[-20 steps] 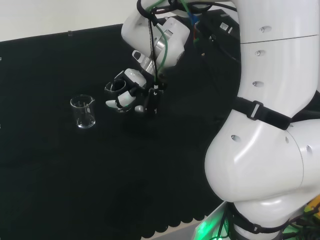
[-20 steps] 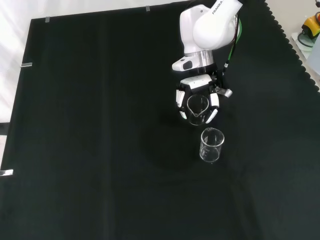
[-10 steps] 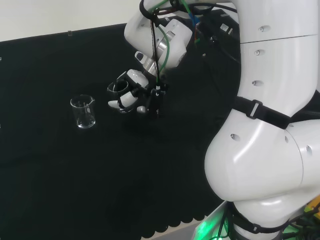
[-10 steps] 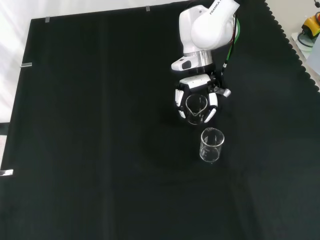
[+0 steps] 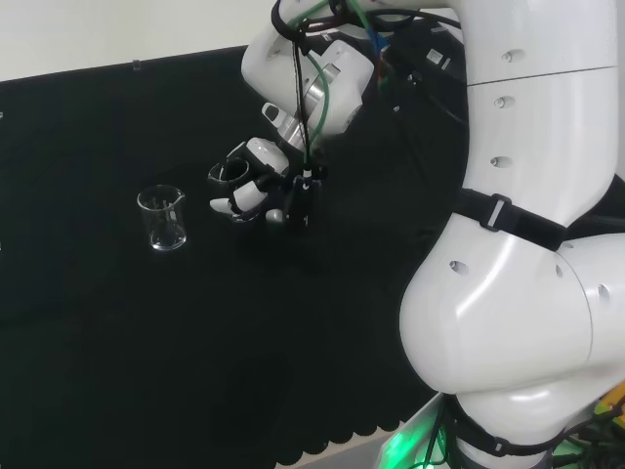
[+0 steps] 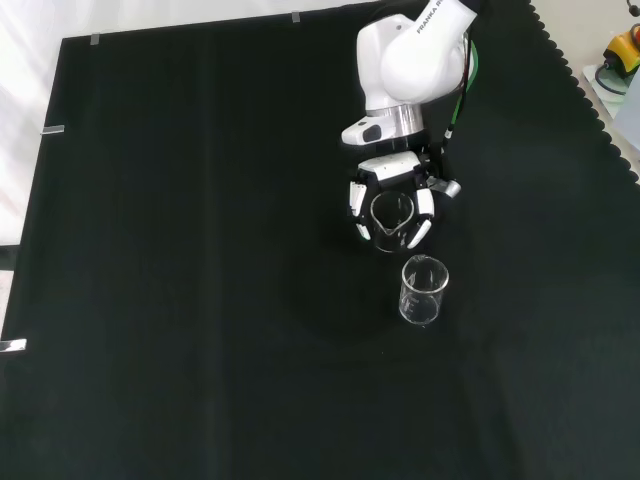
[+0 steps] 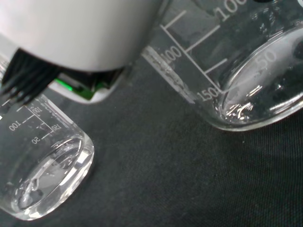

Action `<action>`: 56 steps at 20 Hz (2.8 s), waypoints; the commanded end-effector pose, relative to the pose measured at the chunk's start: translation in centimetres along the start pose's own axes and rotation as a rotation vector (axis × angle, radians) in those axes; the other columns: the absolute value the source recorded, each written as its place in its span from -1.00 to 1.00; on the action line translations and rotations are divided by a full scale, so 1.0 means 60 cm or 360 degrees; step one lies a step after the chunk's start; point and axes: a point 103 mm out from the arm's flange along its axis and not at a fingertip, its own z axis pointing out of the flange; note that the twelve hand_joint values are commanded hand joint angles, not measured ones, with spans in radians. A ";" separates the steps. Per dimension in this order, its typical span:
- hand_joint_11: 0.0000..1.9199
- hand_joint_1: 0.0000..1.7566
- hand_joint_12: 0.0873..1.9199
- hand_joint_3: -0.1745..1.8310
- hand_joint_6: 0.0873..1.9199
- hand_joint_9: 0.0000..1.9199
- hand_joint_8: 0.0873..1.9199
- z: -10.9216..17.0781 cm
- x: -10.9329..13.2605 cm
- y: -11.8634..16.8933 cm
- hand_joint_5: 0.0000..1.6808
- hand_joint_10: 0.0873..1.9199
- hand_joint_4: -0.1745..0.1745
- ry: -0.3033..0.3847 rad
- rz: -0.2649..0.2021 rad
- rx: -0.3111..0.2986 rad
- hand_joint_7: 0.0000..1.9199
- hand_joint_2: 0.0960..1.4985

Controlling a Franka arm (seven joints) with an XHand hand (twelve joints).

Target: Place the beaker back on the table.

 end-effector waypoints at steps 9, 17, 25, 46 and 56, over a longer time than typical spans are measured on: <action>0.41 0.49 -0.32 0.12 -0.11 0.68 -0.16 0.025 0.005 -0.001 0.43 -0.43 -1.00 -0.0030 -0.0001 0.0009 0.33 -0.39; 0.15 0.49 -0.10 -0.03 -0.18 0.54 -0.22 0.005 -0.014 -0.014 0.42 -0.46 -1.00 0.0025 -0.0036 0.0035 0.31 -0.28; -0.39 0.31 0.26 0.22 -0.04 0.24 -0.38 0.001 -0.014 -0.021 -0.04 -0.54 -0.08 0.0033 -0.0065 0.0080 0.22 -0.68; -0.59 0.23 0.33 0.20 -0.05 0.01 -0.31 -0.002 -0.005 -0.022 -0.29 -0.43 -0.30 -0.0019 -0.0066 0.0121 0.00 -0.72; -0.67 0.20 0.35 0.19 -0.10 -0.09 -0.29 0.006 0.014 -0.014 -0.45 -0.39 -0.43 -0.0057 -0.0062 0.0131 -0.14 -0.72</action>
